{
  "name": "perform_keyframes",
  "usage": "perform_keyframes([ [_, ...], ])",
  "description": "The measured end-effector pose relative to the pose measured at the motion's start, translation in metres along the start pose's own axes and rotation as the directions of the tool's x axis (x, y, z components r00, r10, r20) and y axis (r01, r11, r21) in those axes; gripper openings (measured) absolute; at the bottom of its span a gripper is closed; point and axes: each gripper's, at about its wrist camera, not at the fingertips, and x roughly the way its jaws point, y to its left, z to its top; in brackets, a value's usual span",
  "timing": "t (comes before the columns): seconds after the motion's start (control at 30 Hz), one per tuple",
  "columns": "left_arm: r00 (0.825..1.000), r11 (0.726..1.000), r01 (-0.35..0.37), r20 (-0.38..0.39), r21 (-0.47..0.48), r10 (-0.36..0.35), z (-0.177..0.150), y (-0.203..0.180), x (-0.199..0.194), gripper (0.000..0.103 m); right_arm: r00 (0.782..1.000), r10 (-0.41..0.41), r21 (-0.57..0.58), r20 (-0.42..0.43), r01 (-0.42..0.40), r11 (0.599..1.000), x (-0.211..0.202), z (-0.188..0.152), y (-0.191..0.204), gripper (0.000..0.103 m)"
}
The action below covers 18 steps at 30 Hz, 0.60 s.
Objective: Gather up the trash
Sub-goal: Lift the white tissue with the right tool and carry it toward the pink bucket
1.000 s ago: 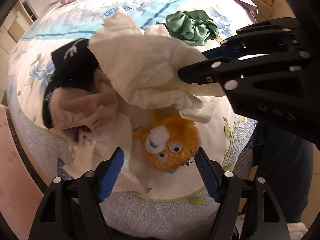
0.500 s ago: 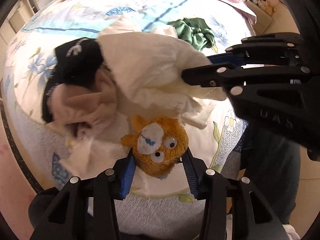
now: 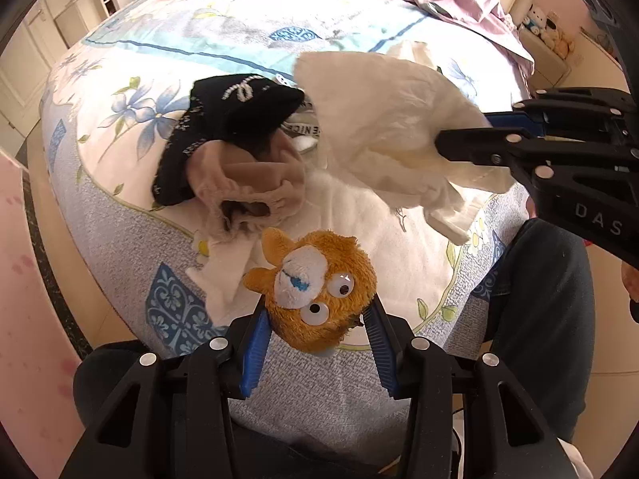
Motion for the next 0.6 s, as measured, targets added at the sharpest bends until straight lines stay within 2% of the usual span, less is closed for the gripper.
perform_keyframes([
  [0.37, 0.998, 0.999, -0.046, 0.053, 0.007, 0.046, -0.004, 0.0, -0.03, 0.046, 0.999, -0.027, 0.005, 0.045, 0.027, 1.0, -0.038, -0.009, 0.009, 0.012],
  [0.6, 0.997, 0.999, -0.041, 0.064, 0.027, 0.039, -0.008, -0.011, -0.04, 0.046, 0.997, -0.05, 0.032, 0.063, 0.048, 0.998, -0.063, -0.026, 0.01, 0.012],
])
